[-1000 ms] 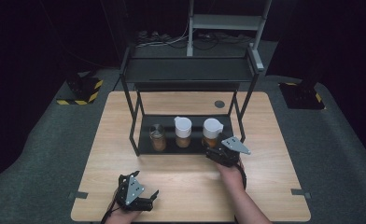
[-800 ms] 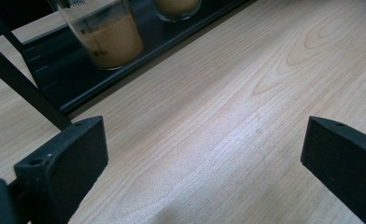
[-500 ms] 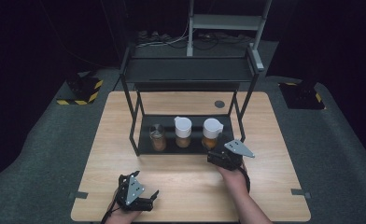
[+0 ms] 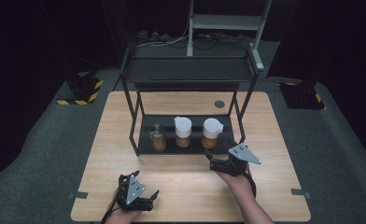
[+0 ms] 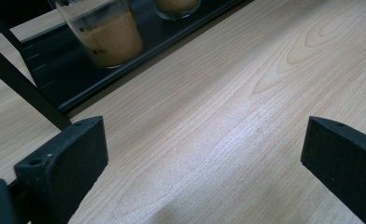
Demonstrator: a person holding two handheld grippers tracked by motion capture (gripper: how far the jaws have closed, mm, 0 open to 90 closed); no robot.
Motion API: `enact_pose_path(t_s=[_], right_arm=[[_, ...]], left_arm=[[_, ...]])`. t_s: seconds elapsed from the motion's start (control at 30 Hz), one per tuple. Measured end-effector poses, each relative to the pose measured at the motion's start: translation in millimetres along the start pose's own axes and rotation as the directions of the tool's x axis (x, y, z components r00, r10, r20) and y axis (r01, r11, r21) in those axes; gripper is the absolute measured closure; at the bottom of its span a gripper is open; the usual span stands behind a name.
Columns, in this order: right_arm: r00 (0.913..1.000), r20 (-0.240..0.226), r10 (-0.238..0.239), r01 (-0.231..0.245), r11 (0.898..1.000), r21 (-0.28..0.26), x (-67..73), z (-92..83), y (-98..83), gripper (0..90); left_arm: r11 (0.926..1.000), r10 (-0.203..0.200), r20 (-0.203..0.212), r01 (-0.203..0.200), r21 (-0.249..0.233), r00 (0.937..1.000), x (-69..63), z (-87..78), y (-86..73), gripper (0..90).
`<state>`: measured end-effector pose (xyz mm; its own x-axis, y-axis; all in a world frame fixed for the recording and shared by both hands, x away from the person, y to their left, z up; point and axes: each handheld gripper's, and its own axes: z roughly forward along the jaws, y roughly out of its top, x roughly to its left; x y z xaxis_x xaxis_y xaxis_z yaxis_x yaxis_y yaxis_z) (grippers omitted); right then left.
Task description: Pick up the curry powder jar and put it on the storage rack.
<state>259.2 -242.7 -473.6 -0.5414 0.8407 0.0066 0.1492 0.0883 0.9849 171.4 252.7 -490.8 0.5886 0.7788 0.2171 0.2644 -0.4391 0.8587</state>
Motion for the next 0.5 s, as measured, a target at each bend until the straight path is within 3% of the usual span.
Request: enact_pose_path(t_s=[0.3, 0.5], right_arm=[[0.9988, 0.005, -0.050, 0.050, 0.999, -0.023, -2.1, -29.8, -1.4, 0.0], [0.9976, 0.014, -0.068, 0.068, 0.998, 0.008, -6.2, -50.2, -7.2, 0.0]], left_arm=[[1.0000, 0.002, -0.006, -0.002, 0.001, 1.0000, -1.4, 0.1, 0.1, 0.9], [1.0000, 0.008, -0.008, -0.008, 0.005, 0.9999, -2.2, 0.3, 0.9, 0.9]])
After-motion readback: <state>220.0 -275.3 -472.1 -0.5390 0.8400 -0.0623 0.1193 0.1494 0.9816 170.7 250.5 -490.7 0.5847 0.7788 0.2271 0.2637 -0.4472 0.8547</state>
